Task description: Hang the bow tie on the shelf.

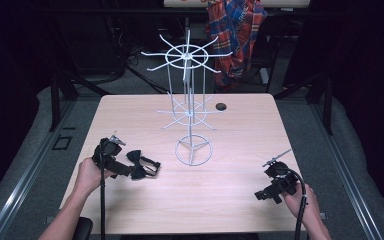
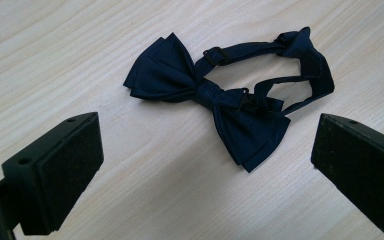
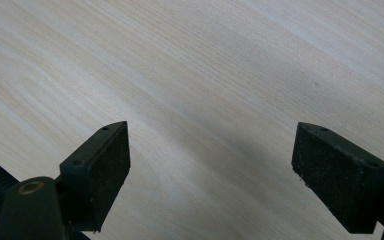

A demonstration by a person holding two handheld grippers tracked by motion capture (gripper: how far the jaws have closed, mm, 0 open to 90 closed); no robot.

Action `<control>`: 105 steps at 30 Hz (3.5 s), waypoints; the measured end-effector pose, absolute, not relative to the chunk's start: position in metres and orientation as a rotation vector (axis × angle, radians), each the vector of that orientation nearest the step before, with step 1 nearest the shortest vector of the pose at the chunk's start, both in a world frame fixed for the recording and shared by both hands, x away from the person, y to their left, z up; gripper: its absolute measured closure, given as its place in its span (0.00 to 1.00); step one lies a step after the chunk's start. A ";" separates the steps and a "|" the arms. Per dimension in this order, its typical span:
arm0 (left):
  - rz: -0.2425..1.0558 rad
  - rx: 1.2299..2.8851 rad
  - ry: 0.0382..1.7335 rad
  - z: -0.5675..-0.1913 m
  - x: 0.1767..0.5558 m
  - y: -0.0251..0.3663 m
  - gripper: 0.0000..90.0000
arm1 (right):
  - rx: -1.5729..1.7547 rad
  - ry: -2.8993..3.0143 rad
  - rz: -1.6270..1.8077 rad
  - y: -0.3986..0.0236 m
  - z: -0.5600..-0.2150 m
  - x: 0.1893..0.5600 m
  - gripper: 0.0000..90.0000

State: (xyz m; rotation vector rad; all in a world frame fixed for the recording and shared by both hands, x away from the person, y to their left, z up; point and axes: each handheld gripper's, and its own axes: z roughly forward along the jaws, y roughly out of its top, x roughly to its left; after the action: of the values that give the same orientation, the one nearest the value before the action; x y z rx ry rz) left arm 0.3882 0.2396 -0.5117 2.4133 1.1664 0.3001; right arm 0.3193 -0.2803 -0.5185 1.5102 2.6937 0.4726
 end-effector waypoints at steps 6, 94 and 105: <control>0.300 2.414 1.163 -0.511 0.387 0.240 0.00 | 1.516 2.682 0.501 -0.278 -0.520 0.318 0.17; 0.138 2.622 0.917 -0.551 0.415 0.161 0.71 | 1.543 2.702 0.489 -0.276 -0.522 0.322 0.17; 0.133 2.635 0.898 -0.551 0.411 0.159 0.89 | 1.542 2.704 0.489 -0.276 -0.522 0.322 0.17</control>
State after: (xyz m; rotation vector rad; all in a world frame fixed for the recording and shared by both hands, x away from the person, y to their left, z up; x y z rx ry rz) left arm 0.4112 0.1592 -0.5506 2.6346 0.8984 0.1329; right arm 0.3223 -0.2757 -0.5224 1.5422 2.7036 0.4888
